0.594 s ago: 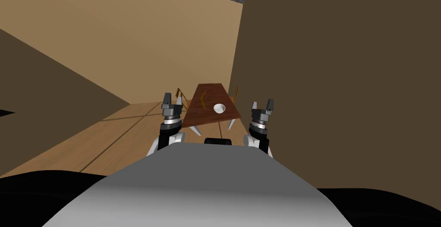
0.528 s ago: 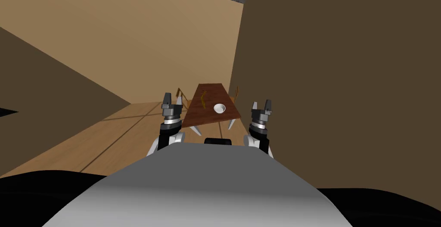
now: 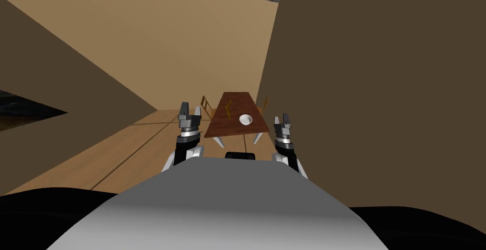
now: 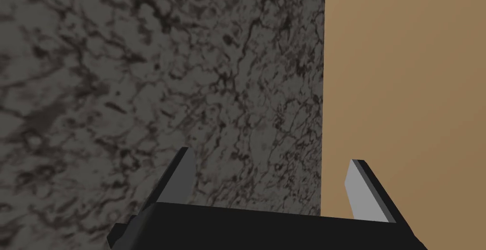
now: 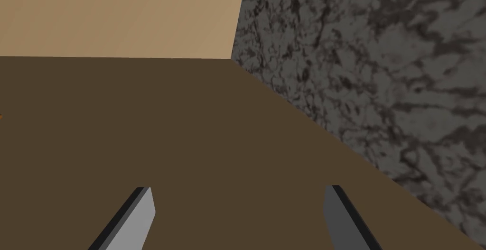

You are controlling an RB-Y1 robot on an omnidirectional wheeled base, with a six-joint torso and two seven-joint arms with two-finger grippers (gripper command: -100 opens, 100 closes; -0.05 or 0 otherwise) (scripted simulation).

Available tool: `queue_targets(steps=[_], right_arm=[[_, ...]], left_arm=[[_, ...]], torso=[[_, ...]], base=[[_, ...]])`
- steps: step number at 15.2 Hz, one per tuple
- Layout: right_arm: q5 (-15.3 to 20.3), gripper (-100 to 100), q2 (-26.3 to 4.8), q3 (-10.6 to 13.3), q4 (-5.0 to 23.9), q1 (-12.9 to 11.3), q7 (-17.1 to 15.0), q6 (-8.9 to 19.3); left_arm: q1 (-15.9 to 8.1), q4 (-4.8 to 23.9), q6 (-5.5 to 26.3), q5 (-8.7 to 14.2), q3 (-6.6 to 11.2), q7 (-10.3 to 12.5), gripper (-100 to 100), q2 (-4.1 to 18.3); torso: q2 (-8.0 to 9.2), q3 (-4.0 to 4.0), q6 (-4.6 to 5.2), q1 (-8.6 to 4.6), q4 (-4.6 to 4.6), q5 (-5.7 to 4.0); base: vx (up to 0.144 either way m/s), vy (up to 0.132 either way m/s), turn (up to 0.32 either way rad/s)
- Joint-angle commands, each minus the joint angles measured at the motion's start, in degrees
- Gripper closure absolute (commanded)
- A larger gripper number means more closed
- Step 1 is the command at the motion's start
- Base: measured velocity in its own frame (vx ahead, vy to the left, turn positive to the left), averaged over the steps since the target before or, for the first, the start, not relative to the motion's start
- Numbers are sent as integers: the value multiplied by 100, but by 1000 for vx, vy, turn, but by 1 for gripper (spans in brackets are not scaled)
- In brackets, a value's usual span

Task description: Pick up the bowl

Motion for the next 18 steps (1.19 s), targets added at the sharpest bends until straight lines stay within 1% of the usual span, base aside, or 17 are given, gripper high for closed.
queue_targets(steps=[1,2,3,4,5,6,7,8,9,10,11,12,13,15,16,17,18], right_arm=[[51,-100,-286,28,71,173,-6,142],[51,-100,-314,28,71,173,-6,142],[95,-100,-509,43,182,272,-8,252],[95,-100,-535,43,182,272,-8,252],[142,-100,-723,61,302,379,-10,373],[142,-100,-759,61,302,379,-10,373],[193,-100,-958,81,433,495,-11,503],[193,-100,-985,81,433,495,-11,503],[247,-100,-1192,102,572,618,-13,642],[247,-100,-1214,102,572,618,-13,642],[305,-100,-1421,124,719,747,-14,789],[305,-100,-1443,124,719,747,-14,789],[364,-100,-1624,149,874,882,-16,943],[364,-100,-1673,149,874,882,-16,943],[427,-100,-1904,175,1036,1023,-17,1103],[427,-100,-1904,175,1036,1023,-17,1103],[491,-100,-2086,202,1202,1167,-18,1269]], left_arm=[[0,0,0,0,0,0,0,0],[0,0,0,0,0,0,0,0],[0,0,0,0,0,0,0,0],[0,0,0,0,0,0,0,0],[0,0,0,0,0,0,0,0],[0,0,0,0,0,0,0,0],[0,0,0,0,0,0,0,0],[0,0,0,0,0,0,0,0],[0,0,0,0,0,0,0,0],[-1,0,0,0,-1,0,0,0],[0,0,0,0,0,0,0,0],[0,0,0,0,0,0,0,0],[0,0,0,0,0,0,0,0],[0,0,0,0,0,0,0,0],[1,0,0,0,0,0,0,0],[-1,0,0,0,0,0,0,0],[0,0,0,0,0,0,0,0]], torso=[[0,0,0,0,0,0],[0,0,-2,2,0,0],[0,0,0,2,0,0],[0,0,-2,4,0,1],[-1,-1,-1,4,0,1],[-1,-1,-2,5,0,1],[-1,0,0,4,0,1],[-2,-1,-2,4,-1,1],[-2,-1,-1,4,0,1],[-2,-1,-4,6,-1,1],[-3,-2,-1,7,0,2],[-3,-2,-2,9,-1,2],[-3,-2,-1,10,-1,2],[-2,-1,-2,10,0,2],[-2,-1,1,6,0,2],[0,0,-2,6,0,2],[0,0,-1,6,0,1]], base=[[-2,37,228],[-1,35,166],[2,42,247],[3,39,207],[2,43,253],[3,38,206],[5,43,260],[5,41,245],[5,50,347],[9,48,273],[12,56,294],[11,51,246],[8,59,360],[6,43,194],[4,42,262],[6,43,278],[16,57,377]])
